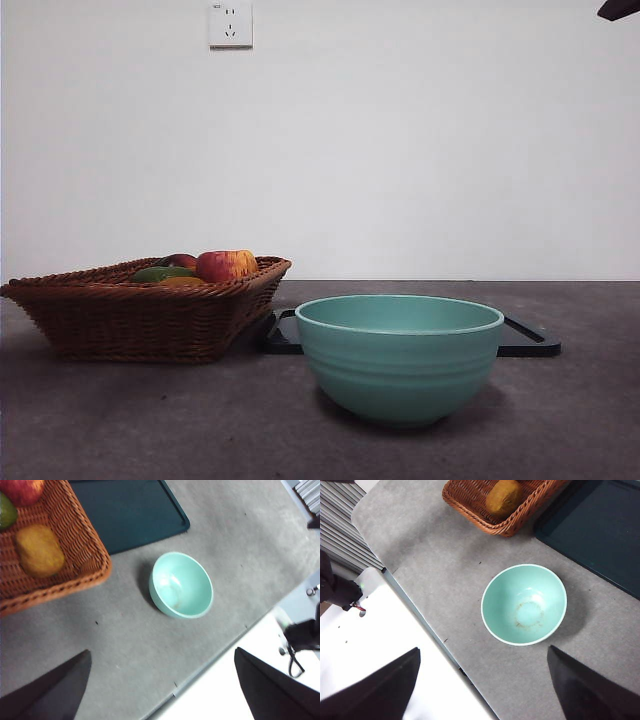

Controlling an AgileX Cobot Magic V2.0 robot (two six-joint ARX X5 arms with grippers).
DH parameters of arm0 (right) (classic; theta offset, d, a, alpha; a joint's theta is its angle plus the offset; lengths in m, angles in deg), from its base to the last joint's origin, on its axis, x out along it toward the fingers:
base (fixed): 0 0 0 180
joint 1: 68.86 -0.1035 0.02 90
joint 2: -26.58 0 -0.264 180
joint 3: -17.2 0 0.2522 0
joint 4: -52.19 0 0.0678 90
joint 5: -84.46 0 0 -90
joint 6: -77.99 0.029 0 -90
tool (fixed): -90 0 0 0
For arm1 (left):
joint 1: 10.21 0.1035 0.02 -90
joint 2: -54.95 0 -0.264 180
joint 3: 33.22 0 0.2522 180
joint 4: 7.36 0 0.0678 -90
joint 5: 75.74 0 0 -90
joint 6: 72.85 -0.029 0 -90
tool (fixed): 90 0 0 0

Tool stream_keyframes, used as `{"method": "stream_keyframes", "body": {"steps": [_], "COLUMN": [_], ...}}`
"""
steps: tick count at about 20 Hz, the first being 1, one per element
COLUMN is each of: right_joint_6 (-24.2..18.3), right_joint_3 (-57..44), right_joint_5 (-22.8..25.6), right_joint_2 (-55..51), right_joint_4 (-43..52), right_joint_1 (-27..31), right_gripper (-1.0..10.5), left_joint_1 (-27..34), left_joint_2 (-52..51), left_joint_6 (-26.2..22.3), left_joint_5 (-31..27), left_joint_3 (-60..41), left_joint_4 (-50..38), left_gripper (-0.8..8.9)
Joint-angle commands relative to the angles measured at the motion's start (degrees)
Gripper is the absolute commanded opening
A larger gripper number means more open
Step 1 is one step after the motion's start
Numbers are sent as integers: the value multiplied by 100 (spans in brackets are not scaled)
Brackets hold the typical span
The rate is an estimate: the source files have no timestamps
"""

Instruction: Pick up the wifruite, put it on the bowl, pick up the plate, put it on desk

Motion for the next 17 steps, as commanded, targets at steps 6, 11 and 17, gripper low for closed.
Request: {"method": "stream_keyframes", "body": {"steps": [6, 11, 17], "right_joint_6": [-44, -44, -26], "right_joint_3": [90, 90, 90], "right_joint_5": [0, 0, 2], "right_joint_2": [50, 52, 52], "right_joint_4": [24, 63, 63], "right_joint_1": [-26, -26, -26], "right_gripper": [406, 406, 406], "left_joint_1": [-640, -1021, -1126], "left_joint_2": [1110, 2356, 3703], "left_joint_6": [632, 647, 649], "left_joint_5": [-964, -2157, -3032], "left_joint_3": [363, 1073, 1423], "left_joint_4": [-861, -942, -1353], "left_gripper": [431, 434, 434]}}
